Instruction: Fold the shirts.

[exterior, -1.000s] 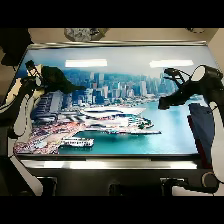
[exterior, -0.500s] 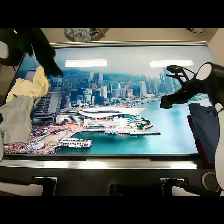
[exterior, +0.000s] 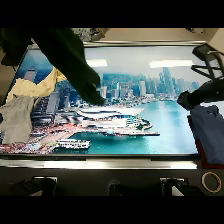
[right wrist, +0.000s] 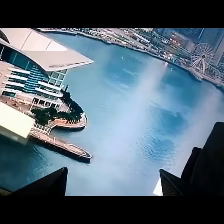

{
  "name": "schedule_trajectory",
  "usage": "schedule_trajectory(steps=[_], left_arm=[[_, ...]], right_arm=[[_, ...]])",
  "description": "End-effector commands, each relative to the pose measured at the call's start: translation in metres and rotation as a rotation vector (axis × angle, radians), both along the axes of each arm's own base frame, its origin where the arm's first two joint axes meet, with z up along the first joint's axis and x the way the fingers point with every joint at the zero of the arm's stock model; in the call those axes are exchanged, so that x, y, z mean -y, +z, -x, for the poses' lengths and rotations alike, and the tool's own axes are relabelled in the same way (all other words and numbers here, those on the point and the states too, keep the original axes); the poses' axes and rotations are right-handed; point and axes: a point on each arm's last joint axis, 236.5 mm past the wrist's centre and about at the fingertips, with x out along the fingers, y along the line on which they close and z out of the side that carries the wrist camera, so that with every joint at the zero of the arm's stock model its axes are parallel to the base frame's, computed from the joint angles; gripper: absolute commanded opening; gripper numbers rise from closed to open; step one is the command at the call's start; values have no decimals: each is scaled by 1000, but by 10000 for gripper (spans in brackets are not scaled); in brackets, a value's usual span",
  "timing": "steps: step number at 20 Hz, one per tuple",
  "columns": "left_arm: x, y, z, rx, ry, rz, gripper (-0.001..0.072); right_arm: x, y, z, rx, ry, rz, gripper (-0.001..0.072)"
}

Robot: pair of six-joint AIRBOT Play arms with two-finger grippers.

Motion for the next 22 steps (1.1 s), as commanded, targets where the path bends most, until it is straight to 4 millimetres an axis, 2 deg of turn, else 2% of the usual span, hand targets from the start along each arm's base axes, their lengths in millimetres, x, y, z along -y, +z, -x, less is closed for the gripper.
schedule_trajectory(steps=[1,2,4,6,8,10,11,12,13,14,15,16,17,18,19,20,22], left_arm=[[58,-64,17,-149,-137,-161,27],[79,-90,17,-198,-179,-190,27],[132,-157,26,-328,-297,-242,27],[194,-233,51,-481,-445,-270,27],[256,-308,94,-647,-600,-269,27],[306,-380,154,-824,-733,-305,30],[323,-412,186,-882,-804,-386,87],[329,-436,211,-914,-852,-473,386],[324,-450,225,-947,-865,-556,720],[308,-453,220,-944,-838,-649,720],[283,-444,196,-907,-760,-742,720],[254,-426,160,-857,-646,-787,720],[221,-399,120,-802,-522,-777,720],[189,-376,88,-780,-429,-725,720],[150,-362,61,-809,-344,-653,720],[112,-362,47,-902,-271,-571,720],[58,-392,43,-1120,-203,-447,720]], right_arm=[[0,31,36,66,0,17,674],[-1,33,46,57,3,19,674],[-2,33,61,33,8,21,674],[1,33,67,23,7,34,674],[8,34,62,38,1,64,674],[17,38,50,80,-25,94,674],[21,40,44,99,-35,108,674],[25,41,36,116,-45,121,674],[30,40,29,125,-54,136,674],[35,37,24,120,-64,154,674],[39,32,20,102,-70,166,674],[40,24,17,70,-69,166,675],[39,13,16,22,-64,162,674],[37,-3,17,-46,-55,150,675],[33,-20,17,-109,-43,133,674],[24,-42,19,-180,-23,98,674],[-9,-90,37,-344,50,-35,674]])
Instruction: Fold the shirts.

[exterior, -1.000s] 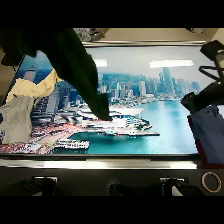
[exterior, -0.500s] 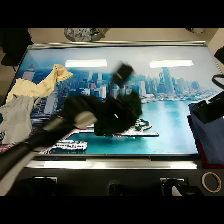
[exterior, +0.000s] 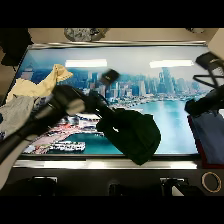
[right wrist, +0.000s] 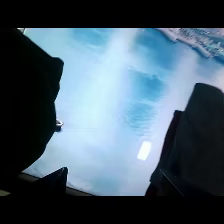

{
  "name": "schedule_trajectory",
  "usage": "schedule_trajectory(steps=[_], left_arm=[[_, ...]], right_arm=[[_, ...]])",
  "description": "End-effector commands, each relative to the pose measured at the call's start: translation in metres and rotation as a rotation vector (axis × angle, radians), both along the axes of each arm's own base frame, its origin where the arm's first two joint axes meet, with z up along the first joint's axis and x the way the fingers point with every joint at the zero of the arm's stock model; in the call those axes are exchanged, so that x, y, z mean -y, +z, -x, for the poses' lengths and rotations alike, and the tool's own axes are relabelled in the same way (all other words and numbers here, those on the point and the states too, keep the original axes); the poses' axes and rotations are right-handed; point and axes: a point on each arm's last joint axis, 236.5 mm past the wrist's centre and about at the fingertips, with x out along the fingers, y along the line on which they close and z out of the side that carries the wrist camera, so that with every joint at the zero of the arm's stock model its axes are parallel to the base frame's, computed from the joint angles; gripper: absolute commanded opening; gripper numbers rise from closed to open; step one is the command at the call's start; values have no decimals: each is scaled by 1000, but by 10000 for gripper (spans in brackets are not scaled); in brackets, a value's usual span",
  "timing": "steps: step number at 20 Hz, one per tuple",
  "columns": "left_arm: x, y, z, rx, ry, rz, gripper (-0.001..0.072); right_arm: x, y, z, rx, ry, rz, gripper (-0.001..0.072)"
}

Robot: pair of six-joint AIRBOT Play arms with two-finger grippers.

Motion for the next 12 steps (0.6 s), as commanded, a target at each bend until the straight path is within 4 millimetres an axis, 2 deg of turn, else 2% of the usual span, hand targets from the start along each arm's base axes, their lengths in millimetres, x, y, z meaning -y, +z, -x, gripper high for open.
schedule_trajectory(steps=[1,2,3,4,6,8,10,12], left_arm=[[-99,-33,-11,-236,263,11,720],[-107,-58,-5,-309,302,35,720],[-105,-82,4,-365,313,65,720],[-98,-105,14,-407,309,99,720],[-78,-140,30,-452,296,167,715],[-64,-161,36,-455,295,184,714],[-49,-170,32,-429,272,189,602],[-35,-174,24,-382,266,213,602]], right_arm=[[-51,-69,29,-253,84,-213,674],[-69,-89,43,-321,114,-292,674],[-80,-106,58,-382,133,-342,675],[-84,-125,73,-446,129,-361,676],[-86,-153,100,-552,111,-378,676],[-91,-166,119,-620,110,-405,677],[-95,-173,128,-648,110,-426,689],[-97,-179,133,-660,102,-436,702]])
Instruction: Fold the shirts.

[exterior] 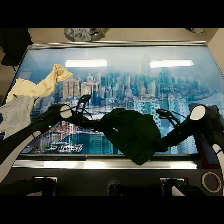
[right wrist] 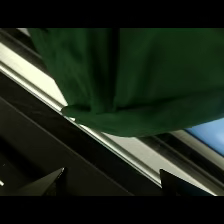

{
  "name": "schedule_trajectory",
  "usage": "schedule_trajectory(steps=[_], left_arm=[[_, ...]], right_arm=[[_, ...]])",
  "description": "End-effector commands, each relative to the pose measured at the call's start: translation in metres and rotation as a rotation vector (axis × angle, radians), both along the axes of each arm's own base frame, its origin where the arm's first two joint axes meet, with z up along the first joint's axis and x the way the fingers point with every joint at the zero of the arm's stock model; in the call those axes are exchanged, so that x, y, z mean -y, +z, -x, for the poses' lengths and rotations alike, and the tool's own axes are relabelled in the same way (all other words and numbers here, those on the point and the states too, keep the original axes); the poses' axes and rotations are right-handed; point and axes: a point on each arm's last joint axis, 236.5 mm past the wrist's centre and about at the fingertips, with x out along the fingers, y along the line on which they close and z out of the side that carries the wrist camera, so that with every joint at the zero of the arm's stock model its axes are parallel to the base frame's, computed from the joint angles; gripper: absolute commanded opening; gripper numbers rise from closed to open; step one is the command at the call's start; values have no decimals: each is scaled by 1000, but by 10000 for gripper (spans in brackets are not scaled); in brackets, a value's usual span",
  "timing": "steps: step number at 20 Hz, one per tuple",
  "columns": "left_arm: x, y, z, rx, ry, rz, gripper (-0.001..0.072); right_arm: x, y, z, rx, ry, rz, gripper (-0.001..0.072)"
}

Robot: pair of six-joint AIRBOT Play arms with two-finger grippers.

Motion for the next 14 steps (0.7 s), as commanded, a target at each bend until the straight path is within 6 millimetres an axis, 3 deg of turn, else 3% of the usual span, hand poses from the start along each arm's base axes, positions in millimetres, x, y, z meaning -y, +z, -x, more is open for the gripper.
schedule_trajectory(steps=[1,2,3,4,6,7,8,12,13,14], left_arm=[[23,-14,-12,70,25,48,600],[27,-14,-16,86,38,57,598],[29,-14,-21,101,57,65,528],[30,-14,-25,112,74,72,387],[32,-15,-29,119,96,79,249],[31,-15,-29,117,96,77,103],[32,-15,-29,118,96,77,31],[32,-14,-28,117,93,79,30],[32,-14,-26,111,91,76,30],[31,-15,-25,104,88,74,30]], right_arm=[[-10,-15,20,-66,-9,-44,705],[-13,-20,24,-80,-16,-54,707],[-15,-26,29,-96,-25,-60,707],[-15,-34,35,-108,-35,-58,707],[-16,-51,41,-116,-68,-48,707],[-18,-58,41,-110,-87,-50,707],[-22,-63,40,-101,-109,-64,706],[-32,-78,29,-56,-211,-91,669],[-32,-81,26,-46,-226,-84,614],[-31,-82,25,-39,-231,-82,424]])
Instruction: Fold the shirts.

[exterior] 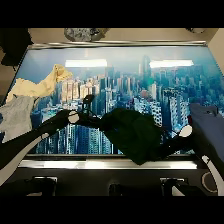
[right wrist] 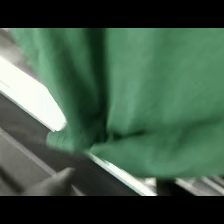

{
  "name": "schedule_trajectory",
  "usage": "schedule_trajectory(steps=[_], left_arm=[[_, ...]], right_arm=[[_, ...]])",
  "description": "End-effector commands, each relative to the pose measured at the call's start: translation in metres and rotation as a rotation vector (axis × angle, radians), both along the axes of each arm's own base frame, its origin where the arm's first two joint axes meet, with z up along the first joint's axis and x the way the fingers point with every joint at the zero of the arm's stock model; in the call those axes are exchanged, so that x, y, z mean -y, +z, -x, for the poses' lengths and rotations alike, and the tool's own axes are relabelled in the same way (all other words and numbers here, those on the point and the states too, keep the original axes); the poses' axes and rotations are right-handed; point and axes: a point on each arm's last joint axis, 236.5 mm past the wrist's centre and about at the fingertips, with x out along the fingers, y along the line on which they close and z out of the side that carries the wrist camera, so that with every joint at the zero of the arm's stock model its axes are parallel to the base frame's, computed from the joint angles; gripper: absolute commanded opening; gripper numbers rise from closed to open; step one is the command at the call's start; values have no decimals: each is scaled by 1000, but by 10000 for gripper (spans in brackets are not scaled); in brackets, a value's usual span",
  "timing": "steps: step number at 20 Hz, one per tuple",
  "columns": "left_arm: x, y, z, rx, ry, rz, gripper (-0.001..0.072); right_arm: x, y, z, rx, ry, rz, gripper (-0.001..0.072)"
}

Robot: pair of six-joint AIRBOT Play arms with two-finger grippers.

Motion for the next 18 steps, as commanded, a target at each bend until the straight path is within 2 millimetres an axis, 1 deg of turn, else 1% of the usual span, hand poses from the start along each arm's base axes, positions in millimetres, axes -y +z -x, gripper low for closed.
schedule_trajectory(steps=[1,2,3,4,5,6,7,8,9,10,11,12,13,14,15,16,17,18], left_arm=[[0,0,2,-8,-1,-1,30],[-1,3,0,-1,-2,1,30],[-2,12,-7,18,8,13,29],[-2,29,-17,58,14,31,29],[-2,58,-32,138,-4,51,29],[-3,93,-46,235,-32,69,28],[-5,139,-60,355,-54,89,28],[-12,187,-71,465,-48,104,27],[-24,243,-78,589,-29,119,27],[-39,299,-80,712,-5,126,27],[-64,361,-78,847,46,127,26],[-98,424,-69,975,135,124,27],[-133,479,-53,1080,241,136,27],[-166,530,-30,1182,338,156,27],[-188,568,-3,1269,390,173,26],[-202,594,21,1336,418,185,27],[-208,613,45,1387,427,201,27],[-211,623,63,1419,430,214,27]], right_arm=[[-2,-10,-9,31,-60,5,107],[-2,-9,-7,29,-52,2,44],[-2,-6,-8,49,-18,-4,43],[0,-1,-12,83,15,-3,43],[7,9,-21,135,46,22,42],[16,25,-36,217,77,66,42],[29,48,-54,309,106,122,42],[44,83,-76,434,125,198,42],[58,126,-97,567,117,268,42],[74,183,-116,726,94,357,42],[90,243,-125,879,50,444,42],[110,312,-125,1042,-27,549,42],[127,374,-114,1185,-108,634,42],[141,430,-96,1318,-179,706,42],[146,478,-75,1442,-230,745,42],[145,510,-59,1527,-261,750,42],[142,530,-47,1583,-281,737,42],[137,542,-40,1618,-287,718,42]])
